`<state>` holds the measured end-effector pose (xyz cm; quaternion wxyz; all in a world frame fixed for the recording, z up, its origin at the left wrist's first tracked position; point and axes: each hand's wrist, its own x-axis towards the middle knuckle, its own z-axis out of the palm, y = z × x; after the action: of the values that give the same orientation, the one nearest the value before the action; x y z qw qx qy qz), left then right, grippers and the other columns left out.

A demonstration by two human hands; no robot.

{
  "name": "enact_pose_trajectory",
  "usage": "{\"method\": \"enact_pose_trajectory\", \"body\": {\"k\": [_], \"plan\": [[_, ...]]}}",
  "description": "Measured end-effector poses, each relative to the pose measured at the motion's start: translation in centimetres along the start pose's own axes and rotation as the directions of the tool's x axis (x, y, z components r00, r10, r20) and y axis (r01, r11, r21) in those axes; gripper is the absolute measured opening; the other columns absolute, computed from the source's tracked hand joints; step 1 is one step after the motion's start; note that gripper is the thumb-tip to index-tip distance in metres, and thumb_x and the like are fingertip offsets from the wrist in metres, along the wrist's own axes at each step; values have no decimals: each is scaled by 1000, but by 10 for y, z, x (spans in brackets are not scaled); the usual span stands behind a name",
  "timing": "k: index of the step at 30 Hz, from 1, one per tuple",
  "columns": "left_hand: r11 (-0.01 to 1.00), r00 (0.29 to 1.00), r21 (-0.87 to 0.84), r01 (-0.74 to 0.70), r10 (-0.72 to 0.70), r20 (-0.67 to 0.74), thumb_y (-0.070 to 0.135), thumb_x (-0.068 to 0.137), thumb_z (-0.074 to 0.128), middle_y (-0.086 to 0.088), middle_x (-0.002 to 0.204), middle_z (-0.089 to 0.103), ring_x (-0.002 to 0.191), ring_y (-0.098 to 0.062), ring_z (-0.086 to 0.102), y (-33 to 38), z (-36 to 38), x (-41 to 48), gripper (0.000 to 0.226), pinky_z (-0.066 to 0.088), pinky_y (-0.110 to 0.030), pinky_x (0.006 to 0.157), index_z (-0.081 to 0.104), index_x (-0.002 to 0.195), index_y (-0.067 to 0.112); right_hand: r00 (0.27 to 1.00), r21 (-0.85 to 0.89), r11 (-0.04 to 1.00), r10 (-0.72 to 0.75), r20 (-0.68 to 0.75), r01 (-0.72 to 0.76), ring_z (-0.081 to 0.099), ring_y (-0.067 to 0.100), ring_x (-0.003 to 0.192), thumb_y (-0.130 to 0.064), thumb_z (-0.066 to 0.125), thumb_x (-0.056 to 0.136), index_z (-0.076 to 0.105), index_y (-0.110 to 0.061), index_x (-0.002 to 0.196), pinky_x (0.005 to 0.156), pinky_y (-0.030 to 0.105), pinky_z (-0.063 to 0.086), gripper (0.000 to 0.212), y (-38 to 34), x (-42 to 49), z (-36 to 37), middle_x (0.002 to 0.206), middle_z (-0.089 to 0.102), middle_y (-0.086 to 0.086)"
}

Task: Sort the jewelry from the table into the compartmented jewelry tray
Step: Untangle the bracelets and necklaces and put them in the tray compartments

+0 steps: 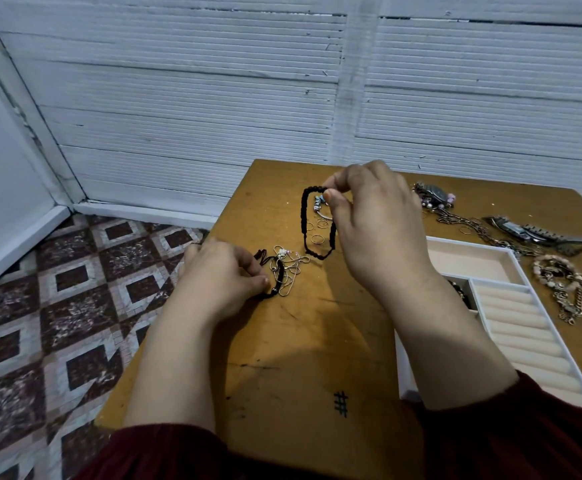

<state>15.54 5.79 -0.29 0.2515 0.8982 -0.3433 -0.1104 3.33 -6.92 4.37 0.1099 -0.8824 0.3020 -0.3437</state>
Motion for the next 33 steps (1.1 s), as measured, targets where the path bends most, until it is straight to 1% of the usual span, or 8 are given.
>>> {"method": "enact_pose_trajectory", "body": {"k": [3,6,12,14,17,20,27,33], "plan": [[999,998,34,18,-20,52,43,72,76,5,117,53,118,-24,29,0,-6,-3,9,28,-40,95,69,72,39,1000,-4,1000,10,22,-10,44,21,113,-33,46,97,60,-28,107,90,34,29,17,1,-3,0,111,54,-4],[998,997,51,23,-27,74,37,68,81,7,117,52,119,-24,27,1,-9,-6,14,25,-37,90,67,70,42,999,0,1000,15,28,-15,45,22,112,-32,47,97,60,-28,107,90,35,30,17,3,-4,0,111,54,-3],[999,999,52,-1,-2,47,39,76,74,9,118,54,127,-24,23,2,-5,-4,9,23,-41,98,66,73,40,999,-5,1000,25,39,-25,44,22,113,-32,47,97,60,-28,107,90,35,30,18,2,-5,0,112,54,-4],[999,999,11,-31,31,-9,40,79,71,9,116,54,123,-23,26,4,-5,-4,10,24,-39,96,64,72,41,999,0,1000,26,26,-26,45,22,112,-32,47,96,60,-28,107,90,36,30,18,4,-6,-1,112,54,-3],[995,988,-25,-98,95,-120,39,84,65,9,112,50,113,-18,28,11,-6,-5,5,22,-34,87,64,79,40,999,-11,999,33,29,-33,45,21,111,-32,46,97,60,-28,108,89,34,30,18,5,-7,-3,112,54,-3],[988,973,-79,-134,116,-200,39,85,64,9,111,48,118,-19,28,19,-7,-5,5,23,-34,91,62,82,42,999,-8,999,33,14,-33,46,21,111,-31,47,97,61,-27,107,88,33,30,18,7,-8,-7,111,55,-4],[964,938,-159,-215,159,-310,37,89,60,11,112,44,120,-16,26,35,-7,-6,7,17,-28,88,57,89,43,998,-3,998,56,1,-56,45,20,112,-32,46,97,61,-28,108,89,34,30,18,11,-10,-13,112,54,-5],[938,908,-215,-273,178,-379,34,89,60,11,111,45,121,-17,28,45,-7,-8,8,21,-27,93,56,89,42,997,4,998,66,-35,-66,46,21,111,-32,47,97,62,-26,108,89,34,30,19,15,-10,-16,112,56,-3]]}}
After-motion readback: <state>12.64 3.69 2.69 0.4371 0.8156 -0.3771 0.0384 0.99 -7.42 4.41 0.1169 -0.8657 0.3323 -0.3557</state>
